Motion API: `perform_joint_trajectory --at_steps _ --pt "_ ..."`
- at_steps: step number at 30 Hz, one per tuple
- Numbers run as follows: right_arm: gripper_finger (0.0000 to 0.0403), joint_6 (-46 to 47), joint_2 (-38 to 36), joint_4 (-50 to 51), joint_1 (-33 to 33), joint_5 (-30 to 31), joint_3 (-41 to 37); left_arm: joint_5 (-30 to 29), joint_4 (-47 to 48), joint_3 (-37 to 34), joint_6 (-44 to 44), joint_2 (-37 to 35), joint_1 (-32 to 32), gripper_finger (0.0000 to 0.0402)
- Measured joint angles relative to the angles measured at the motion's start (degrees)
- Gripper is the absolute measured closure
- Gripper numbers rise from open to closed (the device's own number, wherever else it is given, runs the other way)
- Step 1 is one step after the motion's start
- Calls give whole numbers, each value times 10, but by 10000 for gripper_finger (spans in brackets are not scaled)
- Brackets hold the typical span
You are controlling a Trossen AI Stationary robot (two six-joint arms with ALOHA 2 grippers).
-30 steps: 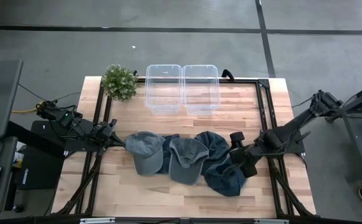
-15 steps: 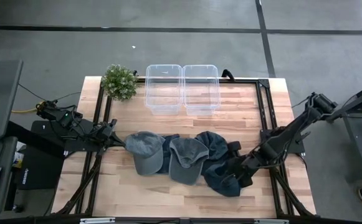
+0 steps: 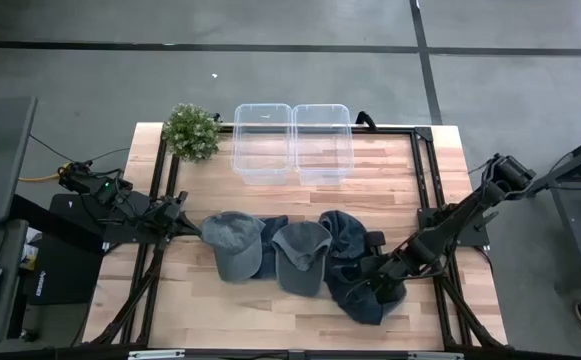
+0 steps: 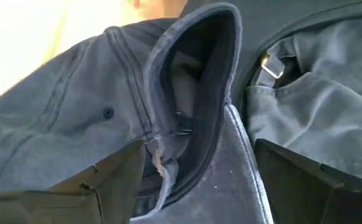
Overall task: Pick & Place hat
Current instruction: Put the right blue cap into the right transparent bin
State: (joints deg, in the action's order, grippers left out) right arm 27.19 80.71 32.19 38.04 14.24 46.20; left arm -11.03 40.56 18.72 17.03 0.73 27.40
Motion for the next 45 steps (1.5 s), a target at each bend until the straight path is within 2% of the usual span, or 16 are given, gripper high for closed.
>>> perform_joint_trajectory --at_steps 6,14,17,23,27,32,38,45 --pt "80 36 0 -3 0 0 -2 0 0 0 0 0 0 401" --pt "53 105 0 -19 0 -45 -2 0 0 0 0 0 0 401" --pt "52 109 0 -33 0 -45 -2 0 0 0 0 0 0 401" --pt "52 91 4 -17 0 4 -3 0 0 0 0 0 0 401" --pt "51 87 6 -20 0 -1 -3 0 0 0 0 0 0 401" --pt "51 87 10 -55 7 -48 -3 0 0 0 0 0 0 401" --pt "49 88 17 -53 11 -4 -3 0 0 0 0 0 0 401" --pt "49 88 59 -68 16 -18 -3 0 0 0 0 0 0 401"
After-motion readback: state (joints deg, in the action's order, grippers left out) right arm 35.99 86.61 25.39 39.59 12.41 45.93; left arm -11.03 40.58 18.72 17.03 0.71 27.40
